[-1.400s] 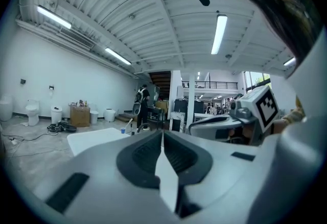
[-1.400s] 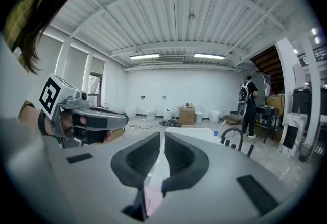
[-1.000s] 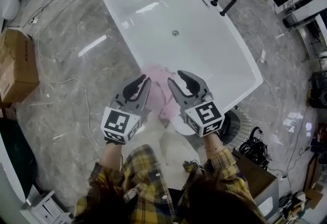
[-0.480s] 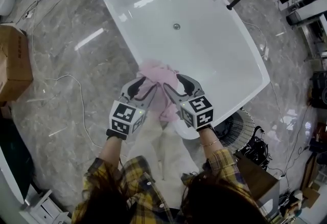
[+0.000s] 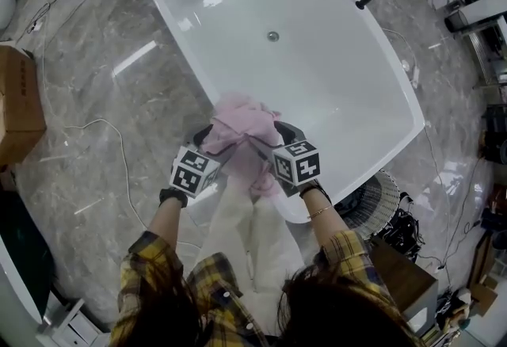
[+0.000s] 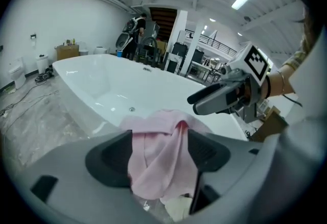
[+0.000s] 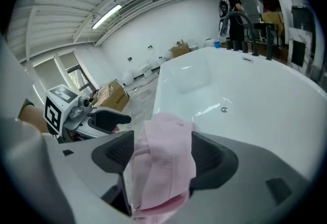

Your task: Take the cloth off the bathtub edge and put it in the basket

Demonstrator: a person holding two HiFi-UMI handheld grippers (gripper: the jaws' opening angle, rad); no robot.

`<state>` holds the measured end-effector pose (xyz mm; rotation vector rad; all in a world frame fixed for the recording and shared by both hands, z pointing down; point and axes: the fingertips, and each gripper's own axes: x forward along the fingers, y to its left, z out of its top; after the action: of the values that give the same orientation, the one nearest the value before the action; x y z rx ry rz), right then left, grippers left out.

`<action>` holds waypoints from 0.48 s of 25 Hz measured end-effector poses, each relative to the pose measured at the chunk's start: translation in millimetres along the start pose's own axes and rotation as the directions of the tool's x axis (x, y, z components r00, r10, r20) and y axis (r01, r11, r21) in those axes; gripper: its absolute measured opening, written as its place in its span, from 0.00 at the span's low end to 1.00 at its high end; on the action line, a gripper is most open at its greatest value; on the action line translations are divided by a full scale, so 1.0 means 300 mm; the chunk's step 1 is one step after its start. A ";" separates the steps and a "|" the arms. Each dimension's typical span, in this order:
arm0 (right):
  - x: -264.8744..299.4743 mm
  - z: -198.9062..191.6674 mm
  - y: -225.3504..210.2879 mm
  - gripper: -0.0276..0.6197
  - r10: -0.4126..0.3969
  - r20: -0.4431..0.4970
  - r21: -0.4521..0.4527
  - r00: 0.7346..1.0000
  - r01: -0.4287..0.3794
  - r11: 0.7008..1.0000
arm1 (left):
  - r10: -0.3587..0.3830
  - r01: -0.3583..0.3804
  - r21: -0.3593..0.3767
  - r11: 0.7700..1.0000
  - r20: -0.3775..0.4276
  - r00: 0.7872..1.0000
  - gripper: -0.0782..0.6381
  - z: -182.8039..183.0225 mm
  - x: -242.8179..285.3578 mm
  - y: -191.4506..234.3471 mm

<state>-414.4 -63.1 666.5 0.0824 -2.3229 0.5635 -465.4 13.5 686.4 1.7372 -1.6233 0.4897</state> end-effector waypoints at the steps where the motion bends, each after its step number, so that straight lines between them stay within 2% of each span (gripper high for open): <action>1: 0.016 -0.021 -0.011 0.57 -0.007 -0.018 0.007 1.000 0.008 1.000 | -0.009 0.009 0.005 1.000 -0.022 1.000 0.55 -0.022 0.019 0.007; 6: 0.073 -0.113 -0.072 0.61 -0.038 -0.098 0.061 0.994 0.044 0.997 | -0.044 0.044 -0.001 0.999 -0.095 0.994 0.60 -0.092 0.099 0.039; 12: 0.124 -0.237 -0.096 0.63 0.002 -0.205 0.138 0.979 0.027 0.990 | -0.088 0.089 0.002 0.996 -0.155 0.984 0.64 -0.126 0.164 0.056</action>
<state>-389.2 -55.3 747.7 0.0999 -2.0800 0.6951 -467.6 5.9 750.0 1.7250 -1.4311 0.5749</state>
